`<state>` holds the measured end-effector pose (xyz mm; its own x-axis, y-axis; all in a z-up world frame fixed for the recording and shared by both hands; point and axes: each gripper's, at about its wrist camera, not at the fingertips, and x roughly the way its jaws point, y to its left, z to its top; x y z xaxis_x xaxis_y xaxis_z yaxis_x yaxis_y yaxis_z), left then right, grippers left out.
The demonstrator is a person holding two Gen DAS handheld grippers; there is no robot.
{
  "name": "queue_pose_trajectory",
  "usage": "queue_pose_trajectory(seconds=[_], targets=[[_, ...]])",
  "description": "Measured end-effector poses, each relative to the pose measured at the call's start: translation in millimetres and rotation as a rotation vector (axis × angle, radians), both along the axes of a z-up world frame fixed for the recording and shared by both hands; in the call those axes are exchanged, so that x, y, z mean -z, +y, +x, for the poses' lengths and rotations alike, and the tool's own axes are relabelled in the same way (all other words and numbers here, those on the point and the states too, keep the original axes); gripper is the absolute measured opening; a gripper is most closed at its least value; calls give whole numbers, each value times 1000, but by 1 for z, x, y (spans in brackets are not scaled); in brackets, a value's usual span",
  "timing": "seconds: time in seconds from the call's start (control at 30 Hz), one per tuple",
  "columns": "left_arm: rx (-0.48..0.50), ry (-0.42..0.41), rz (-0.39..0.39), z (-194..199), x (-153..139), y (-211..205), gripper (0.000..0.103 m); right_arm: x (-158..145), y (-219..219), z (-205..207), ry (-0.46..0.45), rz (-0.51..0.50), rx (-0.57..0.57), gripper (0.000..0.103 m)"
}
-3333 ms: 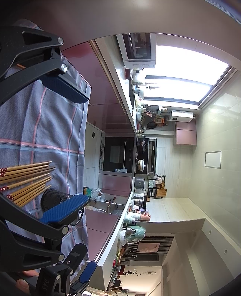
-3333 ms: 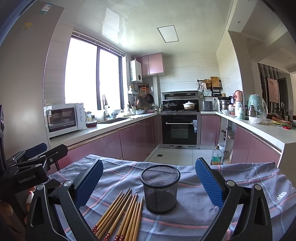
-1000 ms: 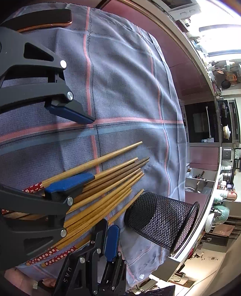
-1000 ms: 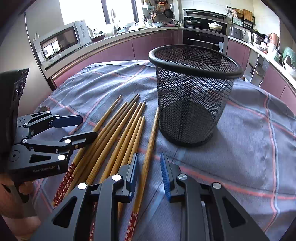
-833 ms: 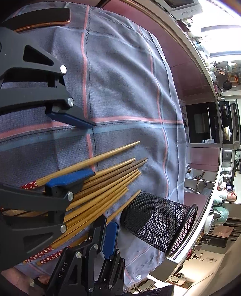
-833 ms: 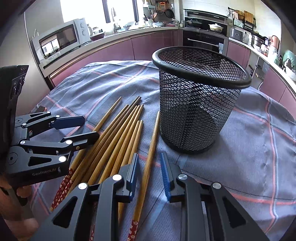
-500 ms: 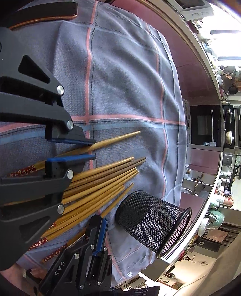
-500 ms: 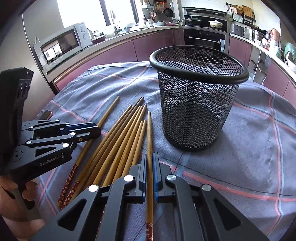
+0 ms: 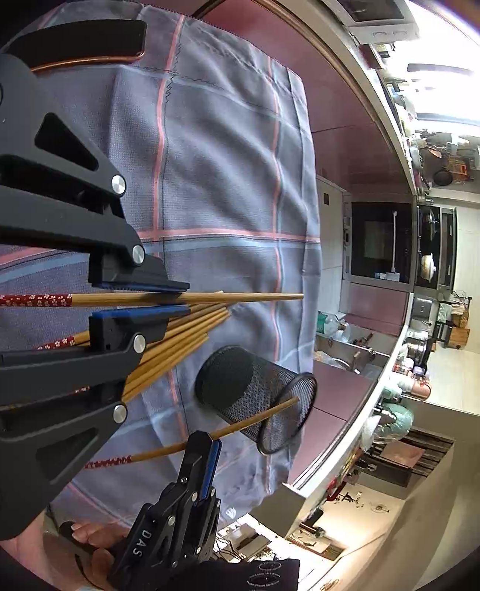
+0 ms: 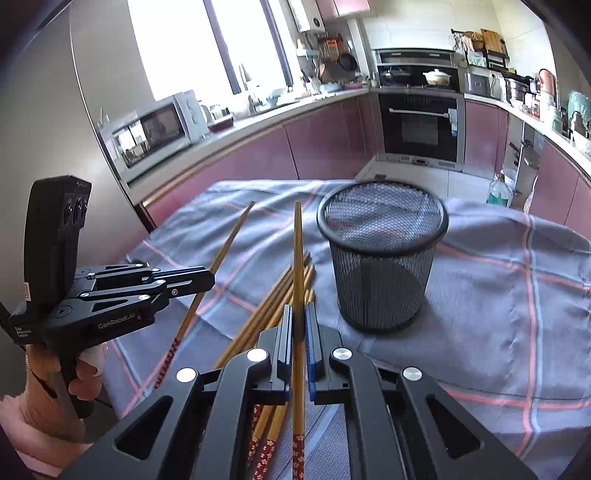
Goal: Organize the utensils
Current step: 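Lift the held chopsticks upright with both tools and carry them over the mesh cup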
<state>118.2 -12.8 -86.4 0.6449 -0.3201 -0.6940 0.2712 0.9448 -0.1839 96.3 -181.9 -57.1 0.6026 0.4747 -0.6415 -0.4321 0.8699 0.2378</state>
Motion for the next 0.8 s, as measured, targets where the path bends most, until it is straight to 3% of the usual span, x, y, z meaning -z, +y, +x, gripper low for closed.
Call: queue_pose_trajectory(seconds=[0.47,0.8], targets=[[70,-249,-184,-37,-116,13,8,-74,-29,-7,-213,129,24,5],[132,-316,-266,-22,-179,-14,8,-117,-45,8,-336,157,74,5]])
